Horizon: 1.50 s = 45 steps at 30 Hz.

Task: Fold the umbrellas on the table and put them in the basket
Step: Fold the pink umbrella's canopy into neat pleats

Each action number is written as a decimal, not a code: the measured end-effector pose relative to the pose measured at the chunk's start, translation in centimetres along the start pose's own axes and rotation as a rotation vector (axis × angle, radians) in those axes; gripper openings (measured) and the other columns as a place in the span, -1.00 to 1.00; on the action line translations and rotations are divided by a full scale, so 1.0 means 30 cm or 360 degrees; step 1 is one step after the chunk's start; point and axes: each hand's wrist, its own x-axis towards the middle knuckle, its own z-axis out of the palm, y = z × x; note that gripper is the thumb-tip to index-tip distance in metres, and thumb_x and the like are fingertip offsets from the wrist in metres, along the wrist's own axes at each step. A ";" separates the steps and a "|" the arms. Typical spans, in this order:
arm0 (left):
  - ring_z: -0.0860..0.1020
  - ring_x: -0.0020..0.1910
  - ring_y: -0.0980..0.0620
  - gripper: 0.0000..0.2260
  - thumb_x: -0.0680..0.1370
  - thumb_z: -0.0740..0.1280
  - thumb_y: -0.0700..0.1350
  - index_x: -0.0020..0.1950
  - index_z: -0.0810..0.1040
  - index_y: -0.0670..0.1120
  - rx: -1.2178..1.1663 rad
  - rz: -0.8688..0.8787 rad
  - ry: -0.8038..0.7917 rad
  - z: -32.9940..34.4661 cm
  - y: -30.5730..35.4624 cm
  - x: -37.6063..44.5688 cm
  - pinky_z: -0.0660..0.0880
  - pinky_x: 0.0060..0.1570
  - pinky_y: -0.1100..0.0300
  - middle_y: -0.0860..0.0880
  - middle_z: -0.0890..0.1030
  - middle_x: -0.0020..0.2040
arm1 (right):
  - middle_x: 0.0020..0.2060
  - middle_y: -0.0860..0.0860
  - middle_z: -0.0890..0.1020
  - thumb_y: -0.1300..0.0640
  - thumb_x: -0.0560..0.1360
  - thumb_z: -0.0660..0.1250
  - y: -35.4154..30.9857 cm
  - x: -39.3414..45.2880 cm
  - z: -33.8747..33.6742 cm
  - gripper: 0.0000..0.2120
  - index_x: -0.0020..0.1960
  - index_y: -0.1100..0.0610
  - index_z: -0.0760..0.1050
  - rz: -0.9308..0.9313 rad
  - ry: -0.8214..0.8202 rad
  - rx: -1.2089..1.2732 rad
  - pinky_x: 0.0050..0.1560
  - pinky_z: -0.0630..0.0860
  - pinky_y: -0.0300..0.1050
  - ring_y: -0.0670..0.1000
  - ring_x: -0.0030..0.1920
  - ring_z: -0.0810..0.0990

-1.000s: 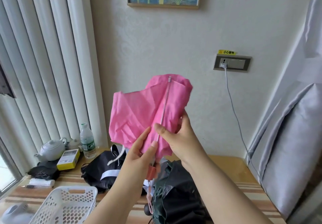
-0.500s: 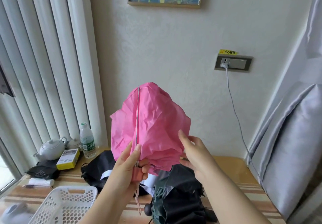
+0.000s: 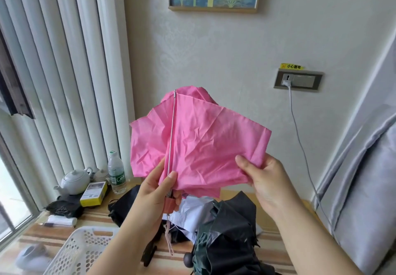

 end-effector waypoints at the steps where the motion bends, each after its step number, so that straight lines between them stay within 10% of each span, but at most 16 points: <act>1: 0.43 -0.46 0.06 -0.51 0.43 0.45 -0.13 0.35 0.46 0.07 0.0009 0.0010 0.0029 0.001 0.001 0.006 0.41 -0.49 0.25 -0.03 0.47 -0.39 | -0.39 0.00 0.65 0.24 0.24 0.48 -0.010 -0.002 -0.008 -0.83 -0.19 0.19 0.56 -0.0037 -0.0018 0.0165 -0.35 0.56 -0.24 -0.04 -0.35 0.63; 5: 0.47 -0.33 -0.04 -0.50 0.38 0.38 -0.07 0.32 0.47 0.16 0.0026 0.0080 0.0124 0.033 -0.008 0.025 0.42 -0.37 0.18 -0.03 0.57 -0.24 | -0.04 0.07 0.69 0.14 0.26 0.48 -0.003 -0.009 -0.014 -0.53 0.17 0.15 0.57 -0.0062 -0.0175 0.0725 -0.16 0.61 -0.26 -0.06 -0.10 0.67; 10: 0.50 -0.38 -0.03 -0.61 0.47 0.33 -0.06 0.27 0.45 0.20 0.0046 0.0182 0.0254 0.061 -0.025 0.032 0.46 -0.47 0.17 -0.03 0.60 -0.17 | 0.23 -0.09 0.60 0.34 0.41 0.37 0.058 -0.072 -0.008 -0.07 0.50 -0.28 -0.04 -0.0099 -0.0398 0.0354 0.15 0.56 -0.09 0.01 0.25 0.57; 19: 0.44 -0.42 0.06 -0.59 0.56 0.30 -0.15 0.36 0.39 0.17 0.0182 0.0244 0.0347 0.081 -0.035 0.011 0.43 -0.41 0.17 0.06 0.55 -0.34 | -0.31 -0.09 0.59 0.33 0.52 0.30 0.034 -0.054 0.056 -0.36 0.31 -0.34 0.25 -0.0835 0.0274 -0.0814 -0.40 0.42 -0.29 -0.11 -0.45 0.45; 23: 0.43 -0.43 0.07 -0.60 0.56 0.29 -0.16 0.36 0.40 0.14 0.0088 0.0249 0.0406 0.088 -0.022 0.019 0.45 -0.44 0.21 0.05 0.54 -0.31 | 0.20 -0.31 0.56 0.44 0.47 0.13 0.054 -0.078 0.051 -0.35 0.40 -0.14 0.41 -0.1191 0.0260 -0.0822 -0.44 0.31 -0.39 -0.16 -0.49 0.34; 26: 0.43 -0.43 0.09 -0.59 0.55 0.29 -0.16 0.37 0.40 0.11 0.0052 0.0273 0.0418 0.086 -0.010 0.021 0.45 -0.48 0.28 0.04 0.53 -0.21 | 0.27 -0.09 0.55 0.33 0.59 0.23 0.060 -0.106 0.055 -0.39 0.43 -0.25 0.21 -0.0782 0.0177 -0.0246 -0.13 0.50 -0.41 -0.25 -0.04 0.63; 30: 0.45 -0.47 0.14 -0.56 0.55 0.31 -0.19 0.38 0.37 0.14 0.0179 0.0330 0.0439 0.077 -0.016 0.007 0.45 -0.47 0.28 0.10 0.58 -0.26 | -0.10 0.09 0.68 -0.01 0.41 0.32 0.046 -0.084 0.046 -0.58 0.21 0.14 0.44 -0.0046 0.0043 0.0103 -0.17 0.64 -0.18 0.01 -0.16 0.72; 35: 0.47 -0.47 0.14 -0.53 0.55 0.31 -0.22 0.40 0.36 0.12 0.0219 0.0373 0.0466 0.084 -0.012 -0.001 0.47 -0.46 0.28 0.01 0.59 -0.10 | -0.07 0.04 0.71 -0.02 0.37 0.33 0.029 -0.103 0.048 -0.81 -0.18 0.01 0.68 -0.0205 -0.0145 0.0261 -0.03 0.60 -0.16 0.03 0.02 0.68; 42: 0.56 -0.32 0.06 -0.54 0.53 0.34 -0.18 0.38 0.38 0.14 0.0283 0.0308 0.0474 0.070 -0.007 -0.004 0.58 -0.31 0.12 0.09 0.64 -0.04 | 0.09 0.06 0.68 0.47 0.48 0.20 0.001 -0.126 0.015 -0.57 0.16 0.07 0.59 -0.0144 -0.0523 0.0393 0.07 0.56 -0.23 -0.01 0.13 0.64; 45: 0.50 -0.44 0.11 -0.52 0.53 0.35 -0.20 0.39 0.37 0.13 0.0361 0.0357 0.0477 0.077 -0.009 -0.017 0.52 -0.43 0.22 0.07 0.63 -0.08 | 0.07 0.10 0.67 0.23 0.33 0.43 -0.003 -0.123 0.002 -0.53 0.22 0.15 0.47 0.0009 -0.0585 0.0301 0.14 0.57 -0.10 0.06 0.13 0.64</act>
